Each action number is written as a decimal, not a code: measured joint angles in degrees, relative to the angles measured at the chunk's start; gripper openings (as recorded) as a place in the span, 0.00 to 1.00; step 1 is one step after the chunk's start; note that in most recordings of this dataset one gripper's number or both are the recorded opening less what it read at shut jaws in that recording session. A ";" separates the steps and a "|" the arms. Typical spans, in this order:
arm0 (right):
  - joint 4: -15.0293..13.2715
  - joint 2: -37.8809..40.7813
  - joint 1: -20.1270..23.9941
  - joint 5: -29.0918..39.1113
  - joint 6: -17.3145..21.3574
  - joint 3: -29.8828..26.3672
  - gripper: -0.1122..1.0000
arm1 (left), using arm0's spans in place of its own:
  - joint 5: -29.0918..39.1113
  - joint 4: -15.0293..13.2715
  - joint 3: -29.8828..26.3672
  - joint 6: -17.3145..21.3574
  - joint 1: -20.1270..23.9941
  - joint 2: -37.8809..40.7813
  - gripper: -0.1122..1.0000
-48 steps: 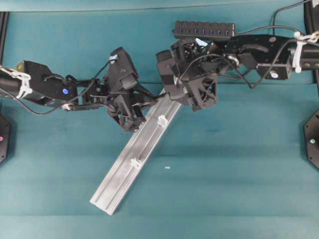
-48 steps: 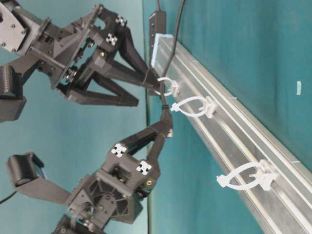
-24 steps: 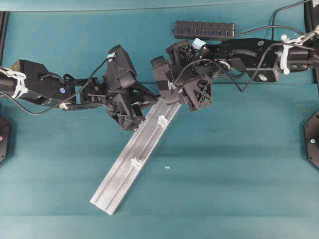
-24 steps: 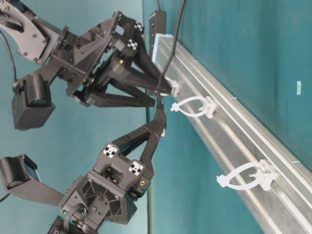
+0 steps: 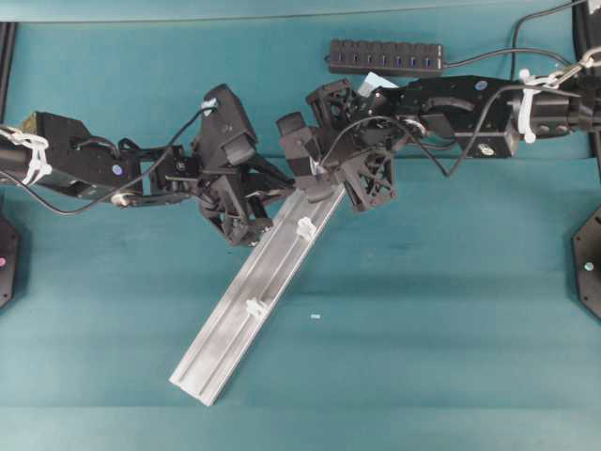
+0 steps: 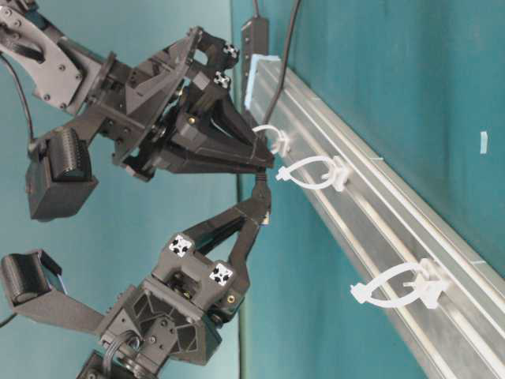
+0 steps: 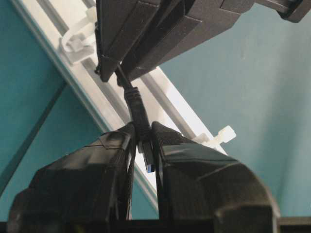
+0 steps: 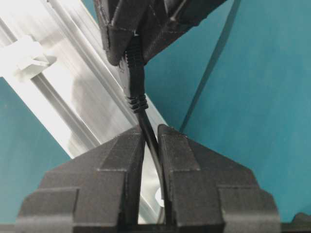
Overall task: Pass the USB cable through three rings with both arms.
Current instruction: 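Release with the right gripper and pull the cable through with the left, then regrasp the cable near the plug with the right gripper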
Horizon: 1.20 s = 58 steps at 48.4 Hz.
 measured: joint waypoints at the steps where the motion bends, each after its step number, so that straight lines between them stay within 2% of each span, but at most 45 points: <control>1: 0.00 0.00 0.00 0.00 0.00 0.00 0.20 | 0.00 0.00 0.00 -0.09 0.00 0.00 0.20; 9: -0.09 0.00 0.09 0.62 -0.26 -0.26 0.20 | 0.35 -0.09 0.44 -1.23 0.00 -0.26 0.20; 12: -0.53 0.18 0.18 1.05 -0.35 -0.62 0.20 | 0.70 -0.09 0.88 -1.32 0.00 -0.62 0.25; 15: -1.58 0.18 0.44 1.85 -0.62 -0.88 0.20 | 0.79 0.00 1.49 -1.41 -0.09 -0.79 0.37; 23: -6.24 0.26 0.35 5.89 -0.62 -1.23 0.19 | 1.23 0.00 4.48 -3.16 -1.05 -2.99 0.81; 26: -7.56 0.26 0.44 7.03 -0.70 -1.14 0.19 | 1.49 0.00 5.80 -4.39 -1.23 -4.39 0.92; 33: -8.70 0.18 0.70 7.73 -1.05 -1.14 0.19 | 2.37 0.00 9.76 -6.33 -2.02 -8.96 0.85; 44: -9.05 0.35 1.67 7.91 -3.08 0.09 0.19 | 5.10 0.00 15.03 -6.33 -2.81 -19.25 0.86; 58: -9.40 0.62 2.37 8.00 -5.80 1.41 0.19 | 14.06 0.00 17.67 -6.24 -2.90 -32.87 0.86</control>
